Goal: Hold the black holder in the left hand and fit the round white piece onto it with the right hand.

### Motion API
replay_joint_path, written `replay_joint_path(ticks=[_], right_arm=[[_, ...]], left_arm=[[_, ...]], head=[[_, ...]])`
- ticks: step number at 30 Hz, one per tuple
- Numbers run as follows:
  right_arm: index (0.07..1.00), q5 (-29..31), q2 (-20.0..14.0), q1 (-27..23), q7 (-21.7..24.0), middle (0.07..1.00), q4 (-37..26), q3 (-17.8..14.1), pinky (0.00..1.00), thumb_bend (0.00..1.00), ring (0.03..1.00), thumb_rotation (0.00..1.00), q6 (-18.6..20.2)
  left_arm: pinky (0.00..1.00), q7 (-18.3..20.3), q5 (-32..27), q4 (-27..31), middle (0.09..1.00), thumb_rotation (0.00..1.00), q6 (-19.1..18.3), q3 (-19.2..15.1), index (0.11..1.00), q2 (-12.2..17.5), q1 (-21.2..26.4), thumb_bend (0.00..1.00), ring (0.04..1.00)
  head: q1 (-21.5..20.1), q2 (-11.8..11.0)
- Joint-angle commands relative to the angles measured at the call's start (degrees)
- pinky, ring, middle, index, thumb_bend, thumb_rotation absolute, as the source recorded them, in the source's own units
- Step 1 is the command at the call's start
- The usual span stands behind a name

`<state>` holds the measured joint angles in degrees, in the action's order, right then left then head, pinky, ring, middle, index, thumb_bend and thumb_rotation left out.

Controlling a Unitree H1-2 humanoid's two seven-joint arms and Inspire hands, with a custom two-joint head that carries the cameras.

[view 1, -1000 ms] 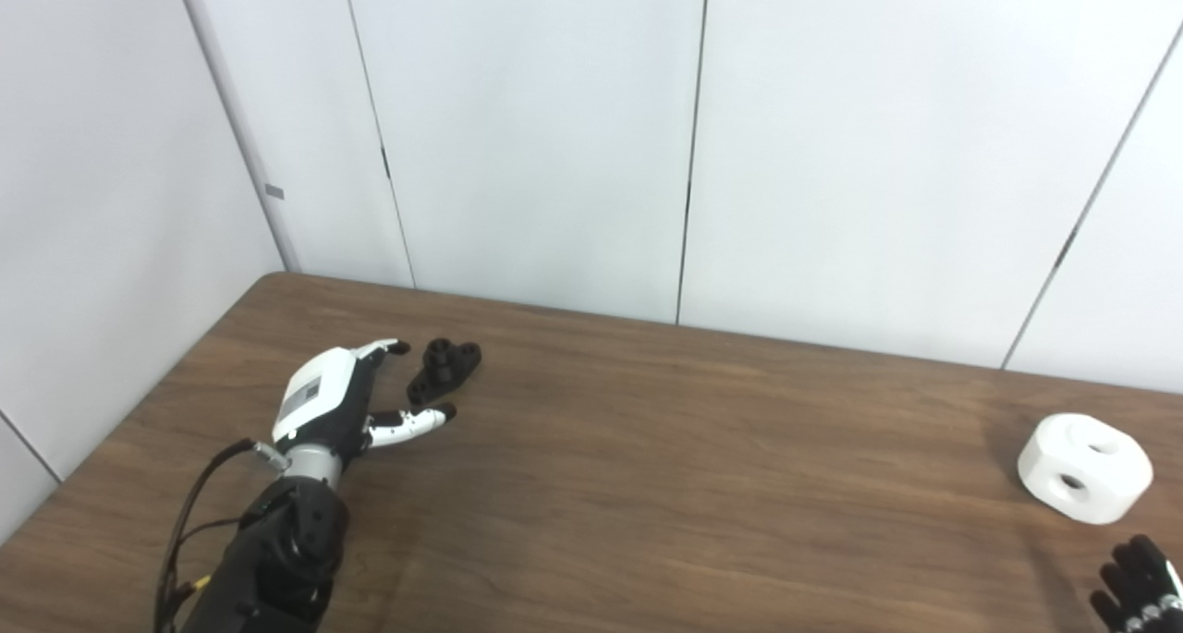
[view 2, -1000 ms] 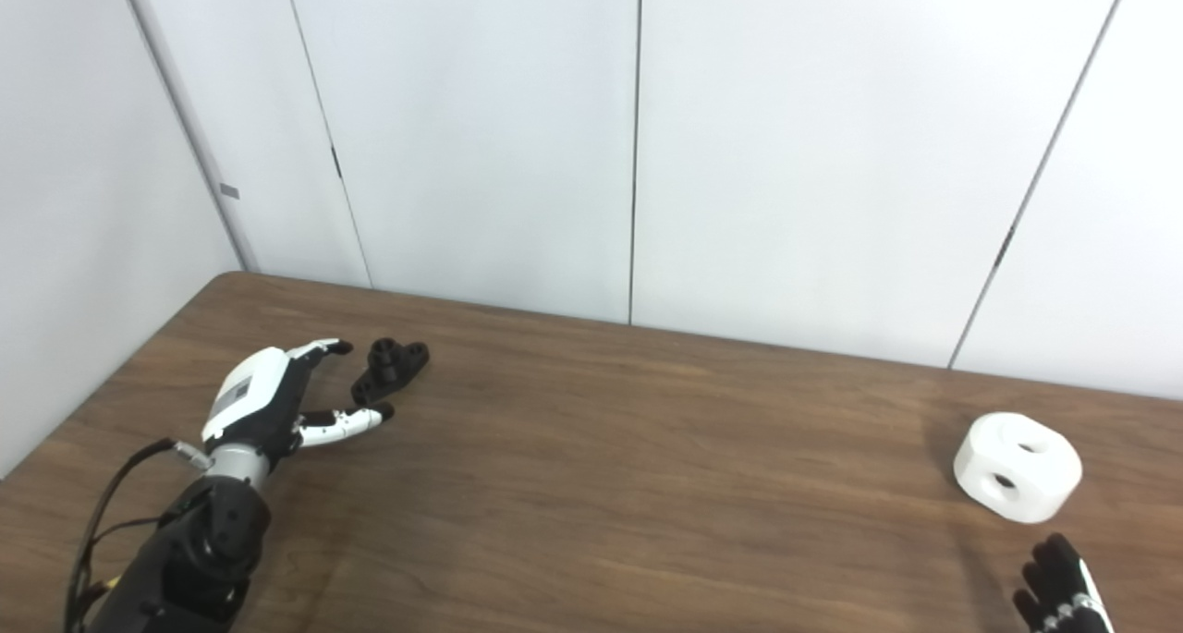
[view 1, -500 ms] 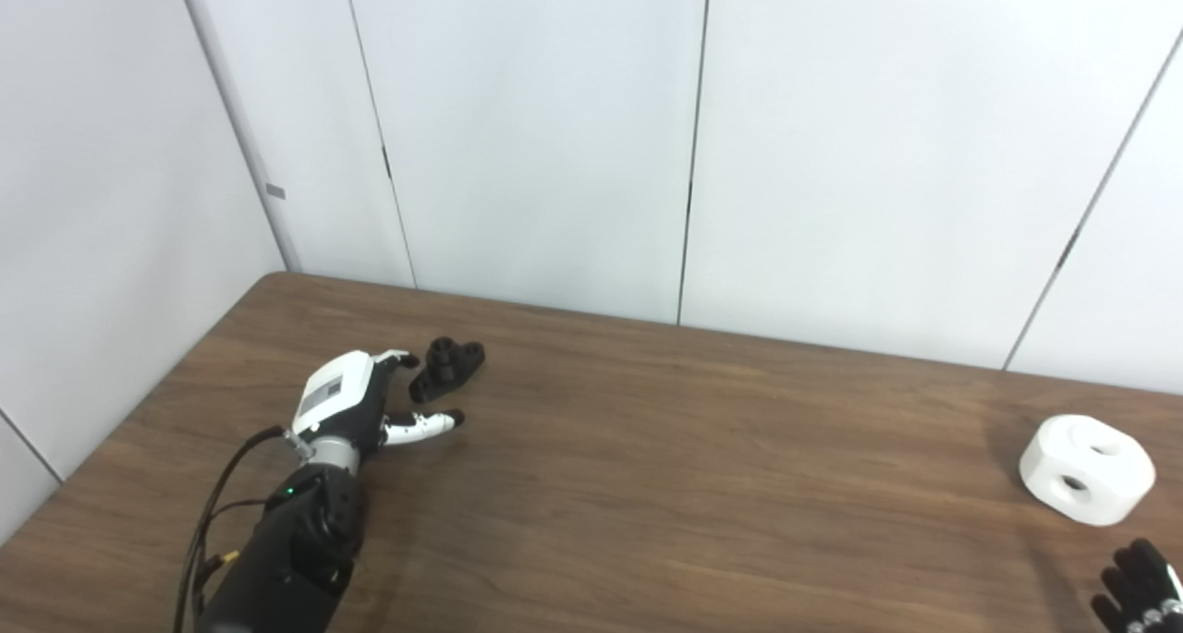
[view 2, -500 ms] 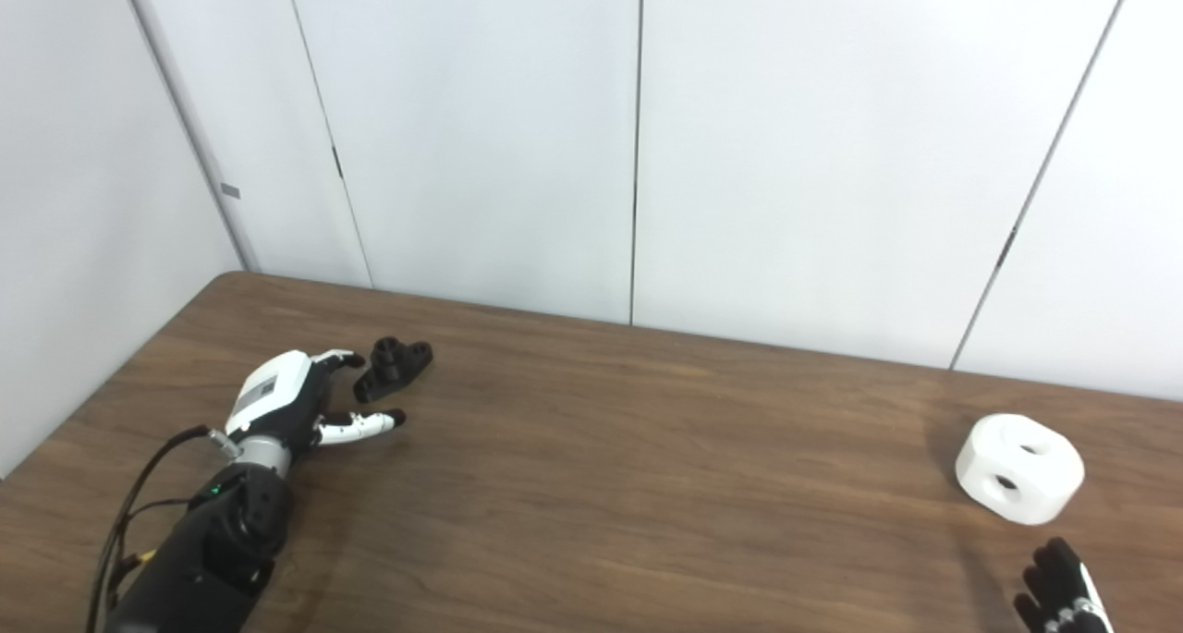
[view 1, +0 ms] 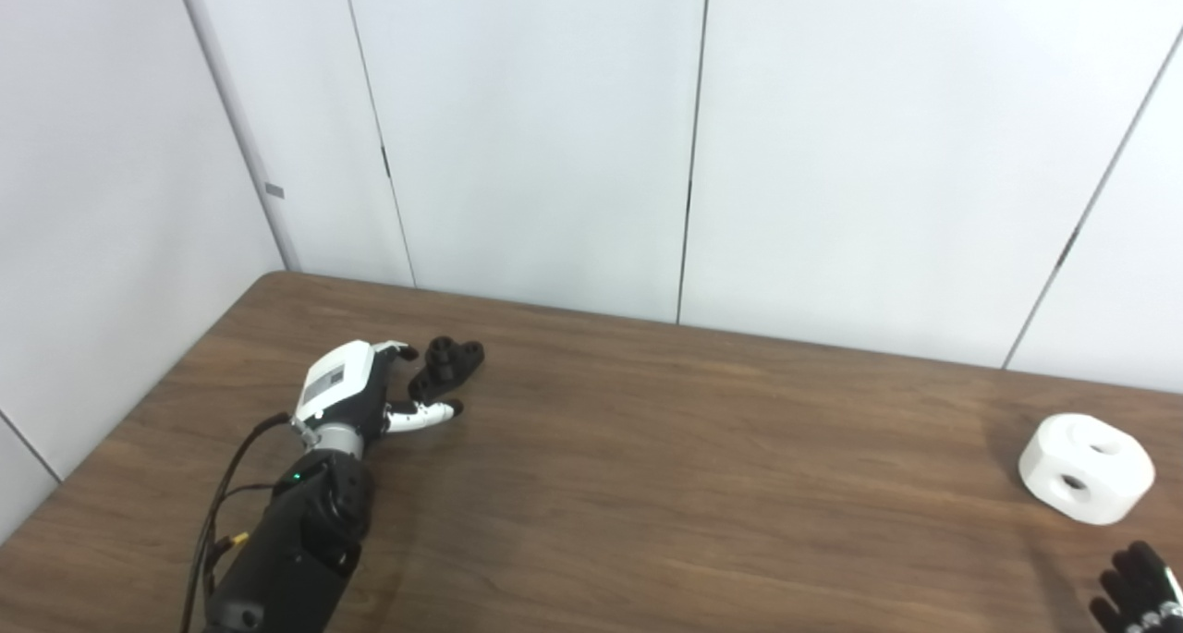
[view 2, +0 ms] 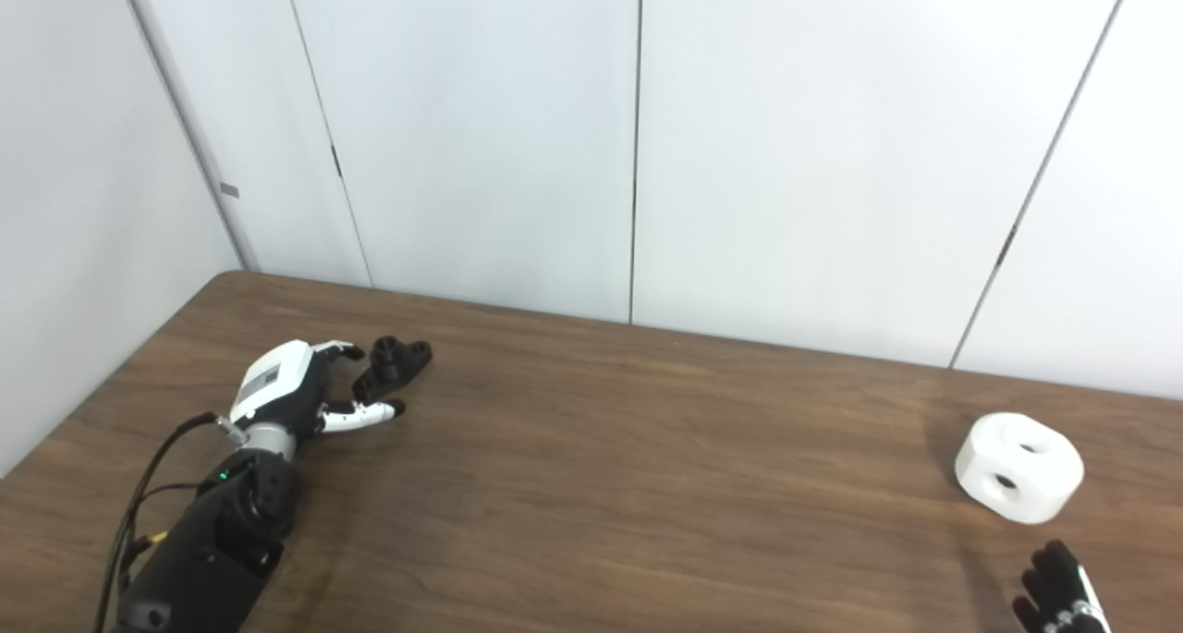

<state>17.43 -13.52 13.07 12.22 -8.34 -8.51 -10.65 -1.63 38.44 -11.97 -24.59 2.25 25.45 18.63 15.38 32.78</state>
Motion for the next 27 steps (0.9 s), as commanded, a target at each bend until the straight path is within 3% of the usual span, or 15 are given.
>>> replay_joint_path(ticks=[1,16,27], right_arm=[[0.971,0.9,1.2,2.9,0.9,0.999,2.5,0.7,1.0,0.72,1.0,1.0,-0.5],[0.963,0.3,1.3,3.4,0.5,0.99,2.2,0.7,1.0,0.71,1.0,1.0,-0.3],[0.969,0.0,1.4,3.6,0.3,0.995,2.0,0.7,1.0,0.72,1.0,1.0,0.0]], left_arm=[[0.94,-1.7,-0.2,0.0,0.893,0.42,0.4,-0.9,0.798,1.6,3.3,0.81,0.934],[0.83,-2.4,-4.5,-3.0,0.893,0.4,-1.2,-1.8,0.792,0.1,5.2,0.84,0.921],[0.85,-1.8,-6.3,-4.0,0.913,0.41,-1.6,-0.4,0.809,0.1,5.8,0.82,0.959]], head=[[0.1,0.1],[-0.3,0.5],[-0.3,0.8]])
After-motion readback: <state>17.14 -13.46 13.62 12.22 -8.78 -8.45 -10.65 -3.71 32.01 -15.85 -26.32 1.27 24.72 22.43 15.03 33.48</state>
